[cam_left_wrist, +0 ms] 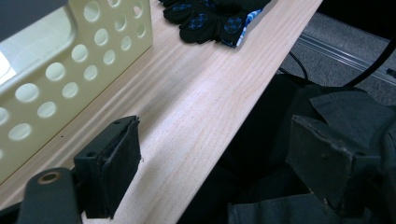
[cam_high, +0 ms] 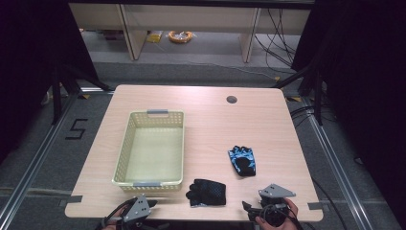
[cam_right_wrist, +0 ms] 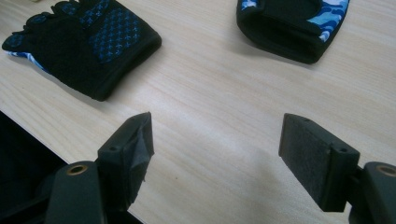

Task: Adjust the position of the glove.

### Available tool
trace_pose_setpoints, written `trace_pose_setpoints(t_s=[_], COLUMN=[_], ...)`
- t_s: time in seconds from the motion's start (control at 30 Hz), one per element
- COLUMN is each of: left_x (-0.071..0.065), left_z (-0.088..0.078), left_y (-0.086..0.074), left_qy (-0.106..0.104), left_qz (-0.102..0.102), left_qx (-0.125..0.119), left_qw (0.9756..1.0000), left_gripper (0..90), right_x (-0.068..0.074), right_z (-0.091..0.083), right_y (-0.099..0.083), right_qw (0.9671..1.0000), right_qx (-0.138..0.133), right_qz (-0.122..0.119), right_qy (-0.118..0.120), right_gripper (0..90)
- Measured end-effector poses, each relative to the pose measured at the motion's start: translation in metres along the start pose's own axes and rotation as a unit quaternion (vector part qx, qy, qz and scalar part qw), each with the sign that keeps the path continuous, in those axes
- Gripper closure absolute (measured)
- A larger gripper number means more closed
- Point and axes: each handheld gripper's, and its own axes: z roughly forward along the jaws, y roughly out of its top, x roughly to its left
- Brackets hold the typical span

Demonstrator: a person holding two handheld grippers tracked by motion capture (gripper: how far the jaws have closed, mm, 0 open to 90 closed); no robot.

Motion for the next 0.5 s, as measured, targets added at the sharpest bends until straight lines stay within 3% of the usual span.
trace_pose_setpoints(t_s=[0.07, 0.1, 0.13, 0.2, 0.27, 0.3, 0.33, 0.37, 0.4, 0.47, 0.5], left_x=[0.000, 0.000, 0.000, 0.001, -0.001, 0.001, 0.001, -0.002, -0.002, -0.005, -0.005], left_z=[0.001, 0.001, 0.001, 0.001, 0.000, -0.001, -0.001, 0.002, 0.001, 0.004, 0.006], left_y=[0.000, 0.000, 0.000, 0.000, 0.002, 0.002, 0.004, 0.004, 0.006, 0.010, 0.012], left_qy=[0.000, 0.000, 0.000, 0.000, -0.012, -0.007, -0.014, -0.012, -0.013, -0.021, -0.020], left_qz=[-0.003, -0.003, -0.002, 0.006, -0.008, 0.002, 0.001, -0.006, 0.006, -0.003, 0.007], left_qx=[0.000, 0.000, 0.000, 0.001, -0.009, -0.002, 0.003, -0.014, -0.005, -0.013, -0.018], left_qw=[1.0000, 1.0000, 1.0000, 1.0000, 0.9998, 1.0000, 0.9999, 0.9998, 0.9999, 0.9997, 0.9996], left_gripper=[16.9, 17.0, 17.0, 17.2, 18.0, 18.0, 18.2, 18.7, 19.0, 19.8, 20.1], right_x=[0.003, 0.003, -0.001, 0.000, 0.001, 0.001, 0.000, 0.000, -0.001, 0.000, 0.001], right_z=[-0.002, -0.002, 0.001, 0.000, 0.001, 0.001, 0.001, 0.002, 0.002, 0.003, 0.003], right_y=[0.001, 0.001, 0.001, 0.001, 0.003, 0.003, 0.004, 0.005, 0.006, 0.009, 0.011], right_qw=[0.9998, 0.9998, 0.9999, 1.0000, 0.9999, 0.9999, 0.9999, 0.9998, 0.9997, 0.9996, 0.9996], right_qx=[0.002, 0.002, -0.007, -0.007, -0.008, -0.008, -0.010, -0.015, -0.016, -0.020, -0.023], right_qz=[0.020, 0.020, -0.005, 0.001, 0.008, 0.008, 0.001, 0.008, 0.006, 0.004, 0.000], right_qy=[-0.001, -0.001, 0.005, 0.003, 0.012, 0.012, 0.012, 0.014, 0.020, 0.021, 0.019], right_gripper=[28.3, 28.3, 28.8, 29.2, 30.2, 30.2, 30.2, 30.5, 31.1, 31.4, 31.6])
